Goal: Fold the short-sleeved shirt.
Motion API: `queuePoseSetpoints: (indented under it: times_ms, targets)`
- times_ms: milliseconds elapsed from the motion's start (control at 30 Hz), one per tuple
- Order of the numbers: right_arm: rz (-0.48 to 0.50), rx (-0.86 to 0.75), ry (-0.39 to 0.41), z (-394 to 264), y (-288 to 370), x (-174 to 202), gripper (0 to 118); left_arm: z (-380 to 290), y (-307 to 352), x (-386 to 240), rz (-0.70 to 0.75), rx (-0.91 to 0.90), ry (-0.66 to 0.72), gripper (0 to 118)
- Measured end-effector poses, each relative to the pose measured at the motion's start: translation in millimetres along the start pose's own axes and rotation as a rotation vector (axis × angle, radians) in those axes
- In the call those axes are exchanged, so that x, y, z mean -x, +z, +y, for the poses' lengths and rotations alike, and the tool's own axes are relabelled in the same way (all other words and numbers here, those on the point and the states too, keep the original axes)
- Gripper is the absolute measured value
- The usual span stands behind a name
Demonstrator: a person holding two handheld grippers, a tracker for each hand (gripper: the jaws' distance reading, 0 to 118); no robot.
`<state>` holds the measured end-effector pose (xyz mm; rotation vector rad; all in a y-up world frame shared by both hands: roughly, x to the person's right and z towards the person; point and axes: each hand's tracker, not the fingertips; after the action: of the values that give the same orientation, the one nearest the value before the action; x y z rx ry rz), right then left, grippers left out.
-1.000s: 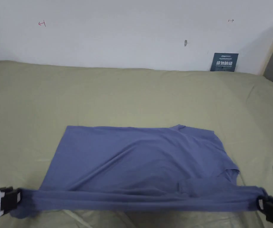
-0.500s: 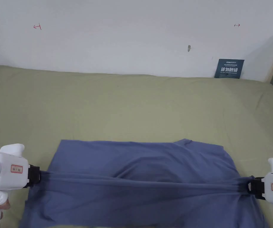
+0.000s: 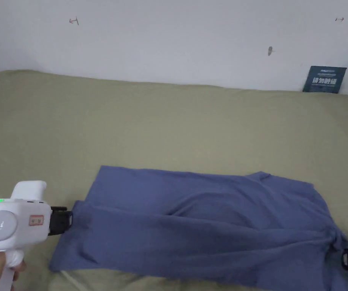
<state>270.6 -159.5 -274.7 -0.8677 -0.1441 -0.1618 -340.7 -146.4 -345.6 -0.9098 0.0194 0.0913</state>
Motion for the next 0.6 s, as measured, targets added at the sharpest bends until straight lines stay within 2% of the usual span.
queuePoseSetpoints:
  times_ms: [33, 67, 133, 200, 233, 267, 300, 333, 400, 500, 533, 567, 600]
  targets:
    - [-0.008, -0.003, 0.013, -7.0, 6.4, 3.0, 0, -6.4, 2.9, 5.7, -0.018, 0.001, 0.008, 0]
    - [-0.025, 0.000, 0.024, -14.2, 10.0, 4.2, 0, -13.7, 7.3, 6.2, -0.011, 0.005, 0.012, 0]
    - [-0.011, 0.004, 0.039, -20.0, 14.4, -0.6, 0, -24.9, 11.3, 6.4, -0.089, 0.059, 0.034, 0]
    - [0.008, 0.016, 0.049, -26.2, 19.3, 0.7, 0, -28.6, 10.2, 5.7, -0.074, 0.064, 0.035, 4]
    - [0.005, 0.018, 0.054, -30.8, 16.0, -0.6, 0, -30.6, 9.3, 2.6, -0.065, 0.062, 0.023, 26]
    - [0.004, 0.016, 0.058, -32.3, 16.0, -1.3, 0, -32.7, 5.3, -0.9, -0.053, 0.067, 0.014, 82]
    - [0.010, 0.019, 0.061, -32.8, 16.5, -2.5, 0, -33.4, -4.8, -3.4, -0.029, 0.102, -0.017, 114]
    - [0.015, 0.020, 0.056, -33.3, 17.0, -3.6, 0, -35.2, -8.0, -6.5, -0.019, 0.089, -0.014, 118]
    - [0.029, 0.031, 0.044, -35.1, 8.2, -9.8, 0, -37.8, -21.5, -10.0, 0.018, 0.129, -0.030, 118]
    - [0.016, 0.031, 0.071, -34.7, 4.8, -5.6, 0, -37.8, -38.7, -10.9, 0.026, 0.165, -0.019, 116]
    - [0.016, 0.031, 0.071, -34.0, 3.4, -4.5, 0, -38.6, -36.5, -10.7, 0.014, 0.161, -0.001, 105]
    - [0.019, 0.028, 0.071, -32.6, 1.8, -4.8, 0, -37.3, -33.9, -13.2, -0.004, 0.153, 0.010, 48]
    - [0.029, 0.026, 0.070, -30.2, -1.1, -5.3, 0, -38.2, -32.2, -14.0, -0.016, 0.131, 0.002, 4]
